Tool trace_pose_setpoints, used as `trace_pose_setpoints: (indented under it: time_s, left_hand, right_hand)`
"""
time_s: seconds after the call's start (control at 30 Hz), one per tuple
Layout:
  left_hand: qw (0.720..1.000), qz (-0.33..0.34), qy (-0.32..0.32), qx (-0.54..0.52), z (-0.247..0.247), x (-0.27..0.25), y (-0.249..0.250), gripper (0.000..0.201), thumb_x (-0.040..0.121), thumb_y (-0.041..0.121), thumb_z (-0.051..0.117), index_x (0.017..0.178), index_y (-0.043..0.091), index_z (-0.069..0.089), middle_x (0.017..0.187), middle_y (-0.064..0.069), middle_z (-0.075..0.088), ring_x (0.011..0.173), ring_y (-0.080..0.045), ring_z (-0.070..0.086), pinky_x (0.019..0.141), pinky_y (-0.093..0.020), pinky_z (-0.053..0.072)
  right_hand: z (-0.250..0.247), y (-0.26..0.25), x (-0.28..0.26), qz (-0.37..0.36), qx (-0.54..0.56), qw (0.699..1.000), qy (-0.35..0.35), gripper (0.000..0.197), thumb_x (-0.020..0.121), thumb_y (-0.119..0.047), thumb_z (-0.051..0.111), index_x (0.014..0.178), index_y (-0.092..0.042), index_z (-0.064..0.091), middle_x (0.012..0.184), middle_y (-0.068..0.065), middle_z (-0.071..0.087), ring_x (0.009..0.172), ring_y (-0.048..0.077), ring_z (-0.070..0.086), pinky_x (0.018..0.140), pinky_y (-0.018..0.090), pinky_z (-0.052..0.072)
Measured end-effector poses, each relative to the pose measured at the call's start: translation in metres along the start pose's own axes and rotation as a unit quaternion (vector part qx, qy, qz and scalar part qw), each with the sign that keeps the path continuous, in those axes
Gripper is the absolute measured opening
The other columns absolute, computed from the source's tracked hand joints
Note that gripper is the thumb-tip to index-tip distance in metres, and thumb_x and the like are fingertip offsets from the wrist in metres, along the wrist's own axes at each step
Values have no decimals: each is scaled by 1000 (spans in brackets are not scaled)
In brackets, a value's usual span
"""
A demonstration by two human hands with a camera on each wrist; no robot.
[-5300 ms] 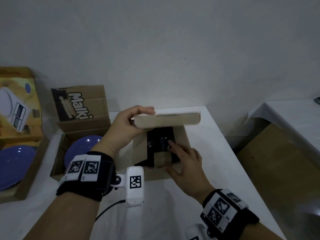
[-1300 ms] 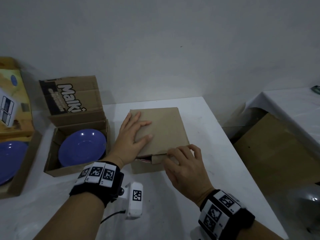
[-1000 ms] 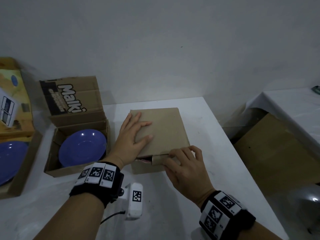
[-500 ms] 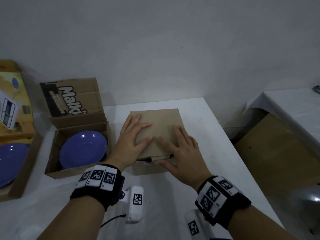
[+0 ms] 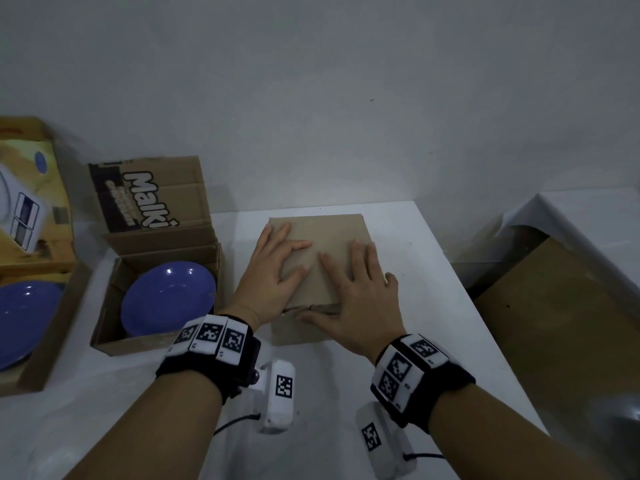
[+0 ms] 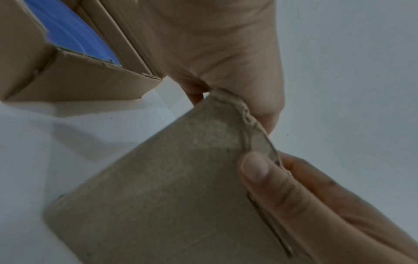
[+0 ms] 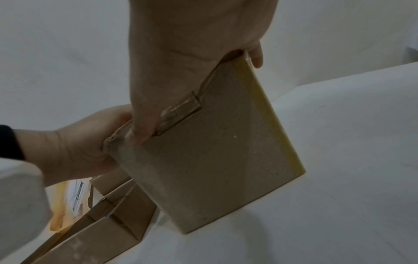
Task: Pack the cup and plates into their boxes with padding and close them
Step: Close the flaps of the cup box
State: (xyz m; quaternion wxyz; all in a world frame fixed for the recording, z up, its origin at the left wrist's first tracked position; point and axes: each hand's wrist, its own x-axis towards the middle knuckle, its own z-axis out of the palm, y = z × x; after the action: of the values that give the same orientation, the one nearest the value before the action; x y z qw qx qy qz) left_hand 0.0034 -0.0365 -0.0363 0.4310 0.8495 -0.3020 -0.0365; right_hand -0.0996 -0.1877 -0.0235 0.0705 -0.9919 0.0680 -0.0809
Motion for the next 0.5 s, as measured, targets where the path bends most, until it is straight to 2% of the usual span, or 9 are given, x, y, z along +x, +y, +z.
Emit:
trace_pose_setpoints:
  time_s: [0.1, 0.17, 0.27, 0.3, 0.4, 0.5]
  left_hand:
    - [1000, -8, 1, 9, 0, 4, 0, 44, 86, 46, 49, 128, 36, 51, 158, 5, 11, 144, -5, -5, 115, -29, 7]
    - [1000, -20, 7, -1, 2, 3, 1, 40, 89, 44, 54, 128, 38, 52, 159, 4, 0, 144, -5, -4, 113, -26, 10]
    - [999, -42, 9, -28, 0, 2, 5, 36, 89, 37, 60, 124, 41, 55, 159, 9, -11, 134, 10, 7, 104, -14, 19]
    - [998, -47, 4, -30, -1, 2, 7, 36, 88, 37, 60, 123, 43, 55, 158, 9, -10, 130, 12, 10, 102, -12, 19]
    - [998, -58, -7, -28, -4, 6, 10, 36, 87, 40, 61, 122, 47, 53, 159, 9, -7, 129, 11, 14, 101, -9, 18]
    - [998, -63, 4, -24, -4, 6, 9, 39, 87, 40, 62, 125, 43, 56, 159, 7, -3, 130, 11, 13, 94, 5, 13]
  right_hand:
    - [0, 0, 6, -6, -7, 1000, 0, 92, 71, -87, 23, 144, -31, 32, 154, 21, 22, 141, 41, 20, 98, 55, 36]
    - [-1, 14, 9, -38, 14, 999, -20, 91, 70, -86, 22, 147, -35, 23, 157, 15, 13, 145, 34, 10, 104, 50, 33]
    - [-4, 46, 14, -100, 66, 991, -60, 86, 72, -83, 23, 148, -43, 12, 160, 0, 0, 147, 19, -5, 111, 45, 31]
    - [-3, 53, 14, -118, 70, 989, -57, 84, 74, -82, 21, 148, -43, 13, 160, -1, 1, 146, 18, -4, 112, 44, 29]
    - [2, 55, 13, -144, 86, 986, -21, 74, 85, -73, 16, 147, -33, 28, 157, 8, 20, 144, 24, 10, 113, 38, 22]
    - [3, 49, 13, -150, 78, 986, -16, 66, 92, -64, 18, 145, -28, 33, 153, 13, 29, 141, 29, 17, 108, 41, 29]
